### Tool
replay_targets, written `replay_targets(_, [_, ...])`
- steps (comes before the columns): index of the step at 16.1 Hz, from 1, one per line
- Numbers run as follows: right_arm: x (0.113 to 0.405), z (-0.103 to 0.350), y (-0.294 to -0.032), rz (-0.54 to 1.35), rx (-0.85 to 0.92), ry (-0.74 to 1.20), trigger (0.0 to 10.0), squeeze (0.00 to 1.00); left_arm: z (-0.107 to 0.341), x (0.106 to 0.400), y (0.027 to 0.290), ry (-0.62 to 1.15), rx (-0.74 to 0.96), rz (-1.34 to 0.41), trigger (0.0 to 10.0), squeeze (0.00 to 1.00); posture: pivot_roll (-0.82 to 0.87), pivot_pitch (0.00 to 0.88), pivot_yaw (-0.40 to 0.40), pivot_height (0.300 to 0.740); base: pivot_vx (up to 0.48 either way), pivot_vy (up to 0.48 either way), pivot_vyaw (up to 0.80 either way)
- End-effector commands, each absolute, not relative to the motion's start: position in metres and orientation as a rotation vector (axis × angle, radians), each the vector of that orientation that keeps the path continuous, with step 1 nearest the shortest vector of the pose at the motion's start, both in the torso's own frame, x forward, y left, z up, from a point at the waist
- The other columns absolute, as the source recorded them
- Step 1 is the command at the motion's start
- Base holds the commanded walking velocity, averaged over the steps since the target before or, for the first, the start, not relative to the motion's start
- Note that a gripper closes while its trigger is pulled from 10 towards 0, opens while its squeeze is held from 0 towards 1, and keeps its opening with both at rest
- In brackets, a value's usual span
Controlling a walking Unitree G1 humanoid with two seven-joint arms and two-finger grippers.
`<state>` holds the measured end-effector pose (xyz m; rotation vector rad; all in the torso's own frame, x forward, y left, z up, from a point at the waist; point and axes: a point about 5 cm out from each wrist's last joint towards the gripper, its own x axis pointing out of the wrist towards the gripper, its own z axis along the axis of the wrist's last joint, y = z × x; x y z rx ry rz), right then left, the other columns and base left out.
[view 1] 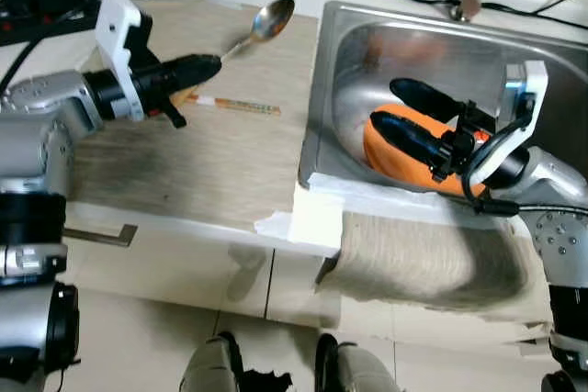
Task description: Kitchen organization
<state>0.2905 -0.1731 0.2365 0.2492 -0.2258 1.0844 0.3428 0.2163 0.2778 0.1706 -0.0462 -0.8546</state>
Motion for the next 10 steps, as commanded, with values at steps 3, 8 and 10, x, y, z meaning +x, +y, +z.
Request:
replay_targets(3, [0.292,0.245,-0.181,0.999,0.283,-0.277,10.0,1.00,0.295,0.340,0.206,-0.158,0.180,-0.752,0.0,0.00,-0.18,0.192,-0.042,0.740,0.000,0.000,0.00])
replay_targets(8, [0.284,0.248,-0.182,0.974,0.331,-0.297,10.0,1.00,0.312,0.311,0.172,-0.367,-0.005,-0.862,0.0,0.00,-0.19,0.202,-0.051,0.740,0.000,0.000,0.00])
replay_targets(10, [0.282,0.248,-0.180,0.974,0.350,-0.301,10.0,1.00,0.306,0.308,0.170,-0.336,-0.034,-0.865,0.0,0.00,-0.19,0.204,-0.051,0.740,0.000,0.000,0.00])
